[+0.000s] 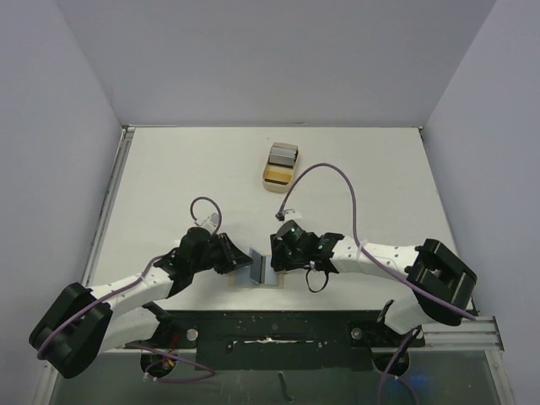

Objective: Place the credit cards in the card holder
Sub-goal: Insert the credit card into the card holder, then move the storage box to the center of the board.

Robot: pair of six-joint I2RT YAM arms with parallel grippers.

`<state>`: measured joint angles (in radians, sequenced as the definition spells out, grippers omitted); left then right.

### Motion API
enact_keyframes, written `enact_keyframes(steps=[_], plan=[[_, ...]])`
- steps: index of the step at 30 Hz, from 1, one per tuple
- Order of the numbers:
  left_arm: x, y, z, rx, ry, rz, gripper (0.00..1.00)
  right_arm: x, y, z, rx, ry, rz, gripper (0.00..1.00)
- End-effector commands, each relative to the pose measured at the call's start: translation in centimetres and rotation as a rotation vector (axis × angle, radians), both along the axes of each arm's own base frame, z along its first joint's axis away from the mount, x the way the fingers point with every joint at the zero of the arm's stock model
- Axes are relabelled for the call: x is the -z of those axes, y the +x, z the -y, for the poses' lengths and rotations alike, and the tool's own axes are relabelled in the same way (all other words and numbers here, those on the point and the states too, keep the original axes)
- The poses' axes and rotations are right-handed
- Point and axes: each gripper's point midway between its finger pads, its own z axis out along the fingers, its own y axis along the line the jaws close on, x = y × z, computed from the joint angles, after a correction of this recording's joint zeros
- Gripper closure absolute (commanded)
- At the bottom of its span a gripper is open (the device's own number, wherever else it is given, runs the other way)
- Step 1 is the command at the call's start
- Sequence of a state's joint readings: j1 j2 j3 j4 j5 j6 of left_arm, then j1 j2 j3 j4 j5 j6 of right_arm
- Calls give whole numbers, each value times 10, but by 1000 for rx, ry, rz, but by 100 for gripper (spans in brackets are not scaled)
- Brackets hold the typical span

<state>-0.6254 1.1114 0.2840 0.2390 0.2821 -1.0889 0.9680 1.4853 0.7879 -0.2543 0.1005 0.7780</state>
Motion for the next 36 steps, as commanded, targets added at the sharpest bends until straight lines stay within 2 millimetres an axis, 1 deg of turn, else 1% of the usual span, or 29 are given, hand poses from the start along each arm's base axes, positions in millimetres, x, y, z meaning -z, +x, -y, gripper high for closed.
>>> enact_keyframes(steps=[1, 3, 6, 9, 11, 14, 17, 20, 24, 25, 27, 30, 32, 33, 36], plan=[[-26, 2, 22, 57, -101, 76, 74, -34, 19, 6, 52, 37, 113, 56], [-28, -1, 30, 83, -113, 80, 68, -47, 25, 9, 66, 45, 148, 54], [-30, -4, 44, 126, -129, 86, 66, -64, 35, 14, 78, 51, 207, 53], [-29, -8, 55, 160, -126, 88, 64, -79, 46, 21, 82, 49, 267, 55], [-27, -10, 59, 180, -126, 89, 63, -88, 53, 27, 82, 46, 296, 55], [-24, -11, 57, 187, -109, 90, 62, -100, 66, 35, 81, 49, 343, 54], [-26, -7, 52, 173, -70, 109, 60, -112, 87, 45, 96, 44, 384, 53], [-31, -2, 45, 155, -14, 142, 55, -119, 110, 51, 108, 10, 425, 53], [-37, 5, 34, 122, 53, 164, 54, -128, 143, 52, 121, -33, 474, 52], [-40, 6, 31, 112, 68, 173, 54, -125, 153, 53, 139, -46, 471, 51], [-42, 8, 19, 81, 123, 178, 53, -127, 173, 58, 213, -52, 474, 51], [-43, 12, -1, 22, 228, 178, 51, -126, 203, 66, 335, -34, 465, 50], [-51, 14, -10, 6, 274, 187, 50, -122, 221, 69, 399, -15, 453, 51], [-55, 13, -13, 5, 290, 191, 50, -124, 232, 69, 423, -3, 456, 51], [-67, 10, -22, 3, 312, 208, 49, -117, 257, 66, 441, 8, 457, 51]])
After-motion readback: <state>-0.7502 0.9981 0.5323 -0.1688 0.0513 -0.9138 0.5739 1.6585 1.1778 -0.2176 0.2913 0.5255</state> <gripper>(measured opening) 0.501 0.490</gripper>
